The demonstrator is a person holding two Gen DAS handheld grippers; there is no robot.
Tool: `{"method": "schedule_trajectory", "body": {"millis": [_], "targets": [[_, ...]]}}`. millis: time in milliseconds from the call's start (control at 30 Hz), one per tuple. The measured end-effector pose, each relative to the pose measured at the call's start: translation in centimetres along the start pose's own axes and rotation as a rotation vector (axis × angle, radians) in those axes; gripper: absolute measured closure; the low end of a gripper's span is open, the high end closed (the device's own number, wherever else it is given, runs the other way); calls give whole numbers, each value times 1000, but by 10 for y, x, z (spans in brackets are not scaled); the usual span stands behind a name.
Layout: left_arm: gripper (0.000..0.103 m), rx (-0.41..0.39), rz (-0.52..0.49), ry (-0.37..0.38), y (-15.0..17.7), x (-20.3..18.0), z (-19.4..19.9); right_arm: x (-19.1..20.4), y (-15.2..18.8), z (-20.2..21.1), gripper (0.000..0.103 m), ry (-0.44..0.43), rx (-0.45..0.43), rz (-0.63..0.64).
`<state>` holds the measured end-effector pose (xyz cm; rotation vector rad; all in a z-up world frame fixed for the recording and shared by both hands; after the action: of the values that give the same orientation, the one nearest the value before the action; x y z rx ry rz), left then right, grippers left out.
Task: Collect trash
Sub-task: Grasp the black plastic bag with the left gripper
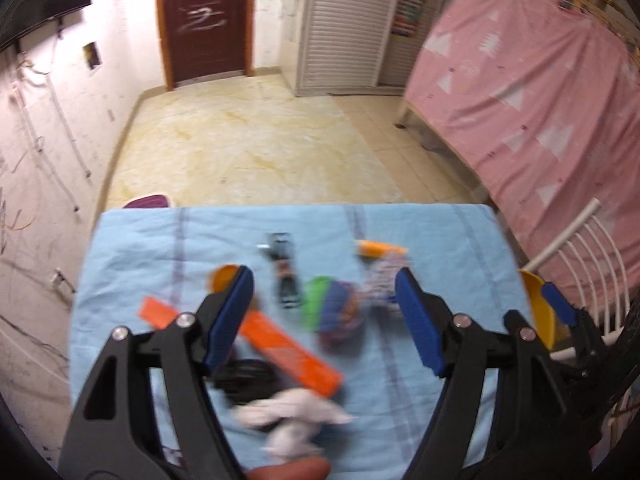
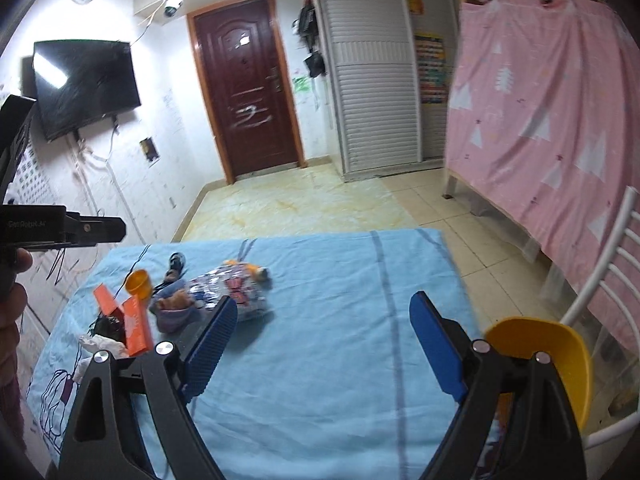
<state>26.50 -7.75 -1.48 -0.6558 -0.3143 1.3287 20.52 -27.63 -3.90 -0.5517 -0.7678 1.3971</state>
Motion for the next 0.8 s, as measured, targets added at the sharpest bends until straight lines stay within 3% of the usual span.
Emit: {"method": "schedule_trajectory", "body": {"millis": [167,333,700,800], "targets": [[33,-7,21,-50,8,45,8,25,0,-15,21,-29,32,33],[33,-1,35,-44,26,68,14,46,2,-31,21,-47,67,55],[33,46,9,5,73,70,12,66,1,-53,19,-59,111,97],[33,68,44,-37,80,76,7,73,2,-58,19,-65,116,106]]}}
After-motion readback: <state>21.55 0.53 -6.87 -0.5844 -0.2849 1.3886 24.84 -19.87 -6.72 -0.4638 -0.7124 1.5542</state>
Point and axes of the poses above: each gripper's, at about its wrist camera, not at the fingertips, and z roughly against the way its jaws point, x to its left, y to its underside, the point moved 9 cm from there along -z, roughly the way its jaws point, and after that the axes turned 2 degrees about y, right-handed, at the moved point
